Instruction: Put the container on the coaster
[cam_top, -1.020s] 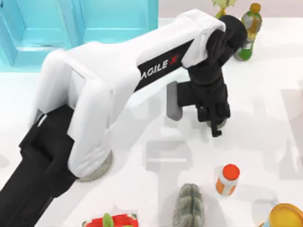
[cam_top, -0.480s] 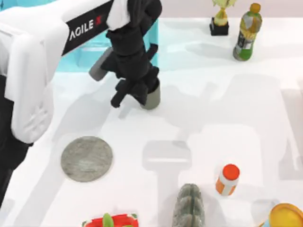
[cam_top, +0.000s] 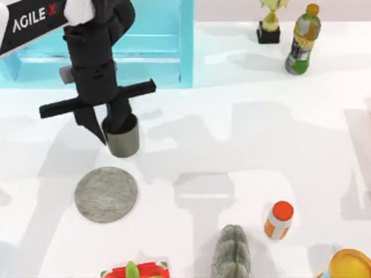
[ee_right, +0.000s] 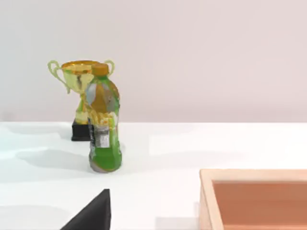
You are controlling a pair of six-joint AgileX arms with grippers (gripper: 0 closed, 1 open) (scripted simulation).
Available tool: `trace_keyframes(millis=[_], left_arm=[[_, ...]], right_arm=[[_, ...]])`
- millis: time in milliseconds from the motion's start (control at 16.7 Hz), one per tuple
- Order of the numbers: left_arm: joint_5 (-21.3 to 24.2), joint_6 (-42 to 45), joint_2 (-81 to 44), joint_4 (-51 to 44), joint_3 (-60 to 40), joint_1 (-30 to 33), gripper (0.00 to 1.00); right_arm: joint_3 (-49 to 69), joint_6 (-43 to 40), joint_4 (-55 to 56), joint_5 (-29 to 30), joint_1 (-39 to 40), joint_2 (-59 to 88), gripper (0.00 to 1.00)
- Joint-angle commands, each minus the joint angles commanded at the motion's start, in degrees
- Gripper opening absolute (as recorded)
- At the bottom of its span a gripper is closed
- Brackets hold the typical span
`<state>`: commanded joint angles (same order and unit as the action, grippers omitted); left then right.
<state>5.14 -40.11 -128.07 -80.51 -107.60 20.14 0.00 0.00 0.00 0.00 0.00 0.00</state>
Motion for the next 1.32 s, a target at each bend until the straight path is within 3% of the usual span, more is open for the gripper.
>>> trace_keyframes(millis=[240,420,900,1320], left_arm=[[-1.9,15.7,6.3,-2.1,6.6,-0.7,0.0],[-2.7,21.2,9.1,-2.7,9.5,-0.6,0.0],[-2.7,21.6,9.2,-1.8,10.6,-0.3,0.0],[-2.5,20.8,8.1,10.9,21.7,0.7,0.0]], right_arm=[[0.0,0.0,0.0,0.0,0.0,0.0,1.0],[0.0,0.0,0.0,0.0,0.0,0.0,1.0],[0.0,0.0,0.0,0.0,0.0,0.0,1.0],[0.0,0.0,0.0,0.0,0.0,0.0,1.0]])
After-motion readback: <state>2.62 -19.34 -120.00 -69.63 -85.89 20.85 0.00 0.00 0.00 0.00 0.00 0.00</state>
